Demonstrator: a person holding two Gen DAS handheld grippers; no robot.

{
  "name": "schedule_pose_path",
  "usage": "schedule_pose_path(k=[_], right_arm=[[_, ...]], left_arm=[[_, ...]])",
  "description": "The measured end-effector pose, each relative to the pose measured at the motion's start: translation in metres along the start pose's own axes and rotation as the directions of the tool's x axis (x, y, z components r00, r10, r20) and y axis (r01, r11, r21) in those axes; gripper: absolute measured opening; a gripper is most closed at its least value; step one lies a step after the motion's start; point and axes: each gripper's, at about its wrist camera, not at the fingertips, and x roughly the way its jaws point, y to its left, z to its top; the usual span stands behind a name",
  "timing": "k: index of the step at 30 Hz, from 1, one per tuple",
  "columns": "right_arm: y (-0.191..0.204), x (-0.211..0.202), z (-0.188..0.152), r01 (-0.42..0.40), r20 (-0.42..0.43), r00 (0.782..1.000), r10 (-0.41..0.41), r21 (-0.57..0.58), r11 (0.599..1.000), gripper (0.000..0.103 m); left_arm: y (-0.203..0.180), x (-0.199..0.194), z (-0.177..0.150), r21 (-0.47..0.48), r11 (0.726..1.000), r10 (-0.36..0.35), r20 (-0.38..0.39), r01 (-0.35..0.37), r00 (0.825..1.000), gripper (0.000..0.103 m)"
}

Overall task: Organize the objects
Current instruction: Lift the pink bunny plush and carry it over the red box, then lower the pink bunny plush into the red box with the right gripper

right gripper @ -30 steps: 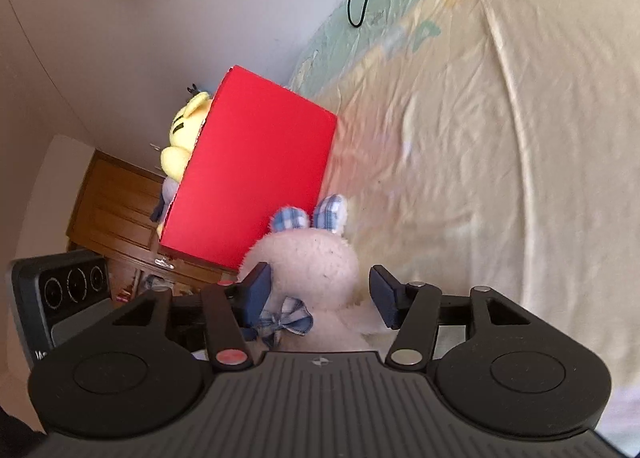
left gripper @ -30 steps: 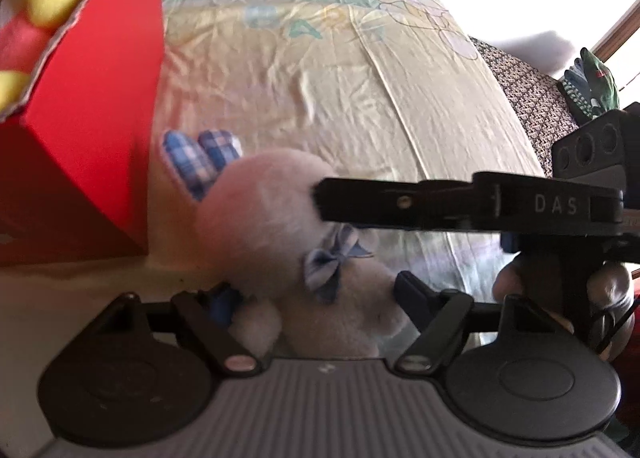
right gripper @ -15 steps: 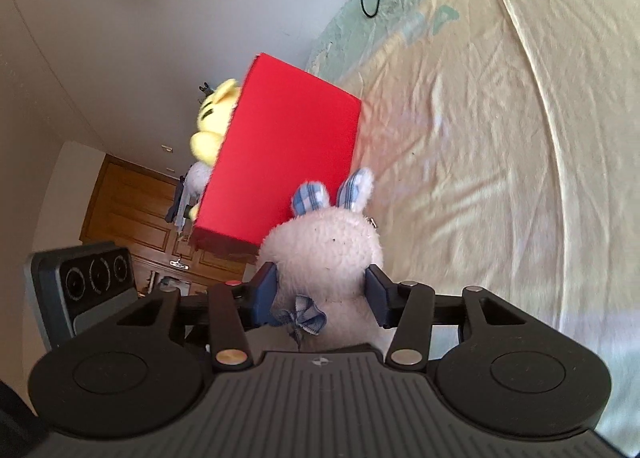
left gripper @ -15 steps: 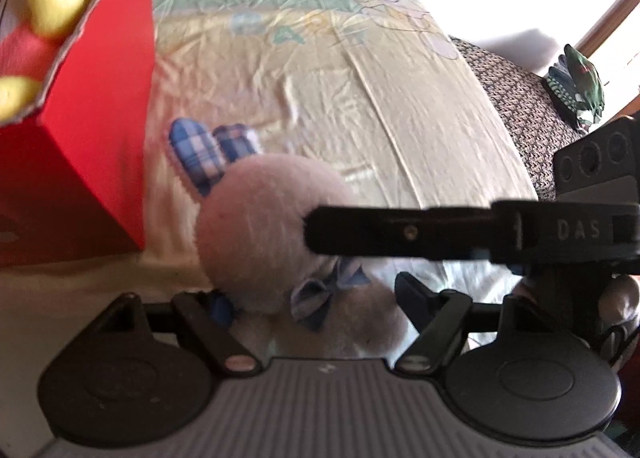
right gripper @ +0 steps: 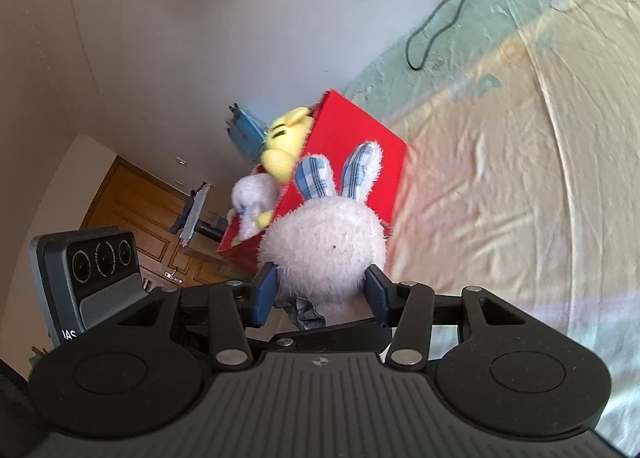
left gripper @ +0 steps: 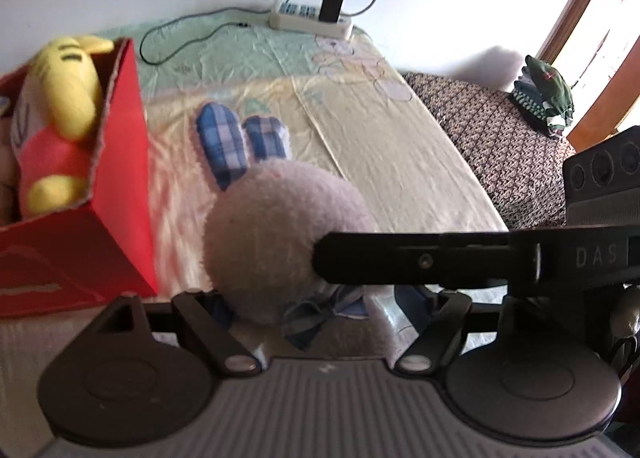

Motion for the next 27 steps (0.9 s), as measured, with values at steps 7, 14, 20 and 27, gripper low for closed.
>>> schedule_pose_path(k=[7,14,20,27], right_arm=[[0.035,0.003,-0.003,0.021,0.054,0.998,-0.017,-0.074,0.997,0.051],[0.074,0.024,-0.013,0.059,0.141,0.989,-0.044,-0.102,0.993,0.051],[0.112,0.058,-0.019,0.100,0.198,0.978,-0.069,-0.147,0.984,0.051],[0.146,0.099,-0.017,0.148,0.260,0.961,-0.092,-0.205,0.968,0.051]], left_arm=[[0.013,-0.028,0.000,0.036,0.999,-0.030,0.065,0.028,0.997,0.077],[0.048,-0.062,0.003,0.103,0.993,-0.075,0.103,0.064,0.992,0.077],[0.092,-0.090,0.004,0.137,0.987,-0.097,0.131,0.079,0.987,0.078],[0.136,-0.111,0.016,0.164,0.984,-0.102,0.165,0.074,0.981,0.079]])
